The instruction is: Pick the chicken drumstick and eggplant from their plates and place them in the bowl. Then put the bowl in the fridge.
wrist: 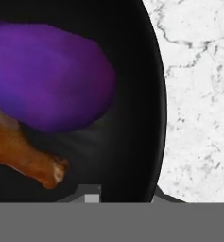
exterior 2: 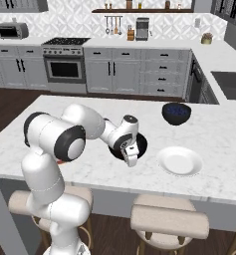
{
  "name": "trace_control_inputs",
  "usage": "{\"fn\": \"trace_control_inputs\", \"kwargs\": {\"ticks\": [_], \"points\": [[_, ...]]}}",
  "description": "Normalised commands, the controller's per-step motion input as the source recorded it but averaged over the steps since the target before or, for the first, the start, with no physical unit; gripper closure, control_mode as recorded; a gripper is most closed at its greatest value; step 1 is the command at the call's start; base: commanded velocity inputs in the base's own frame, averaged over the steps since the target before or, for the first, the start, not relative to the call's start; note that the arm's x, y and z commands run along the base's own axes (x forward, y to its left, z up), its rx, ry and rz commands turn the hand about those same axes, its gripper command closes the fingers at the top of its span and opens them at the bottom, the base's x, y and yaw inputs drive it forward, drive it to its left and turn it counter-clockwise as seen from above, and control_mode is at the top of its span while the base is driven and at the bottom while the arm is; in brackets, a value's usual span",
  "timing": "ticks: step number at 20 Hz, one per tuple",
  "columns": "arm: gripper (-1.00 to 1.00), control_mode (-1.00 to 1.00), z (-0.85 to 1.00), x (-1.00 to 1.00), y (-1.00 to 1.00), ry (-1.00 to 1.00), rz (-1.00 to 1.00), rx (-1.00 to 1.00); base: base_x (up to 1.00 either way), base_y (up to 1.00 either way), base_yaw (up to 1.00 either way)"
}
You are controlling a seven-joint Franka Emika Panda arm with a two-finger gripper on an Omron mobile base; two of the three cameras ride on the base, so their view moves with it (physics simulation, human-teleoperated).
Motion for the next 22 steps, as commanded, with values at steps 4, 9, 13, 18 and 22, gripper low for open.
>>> {"fn": "trace_control_inputs", "kwargs": {"ticks": [4, 9, 13, 18, 22], "points": [[1.0, -1.0, 0.3, -0.19, 0.06, -0.11, -0.02, -0.01, 0.0, 0.0, 0.0], [1.0, -1.0, 0.8, -0.59, 0.56, -0.07, -0.01, -0.12, 0.0, 0.0, 0.0], [1.0, -1.0, 0.9, -0.52, 0.39, 0.02, 0.0, -0.09, 0.0, 0.0, 0.0], [1.0, -1.0, 0.9, -0.57, 0.09, 0.13, 0.0, 0.0, 0.0, 0.0, 0.0], [1.0, -1.0, 0.74, -0.56, 0.18, 0.07, 0.0, 0.0, 0.0, 0.0, 0.0]]}}
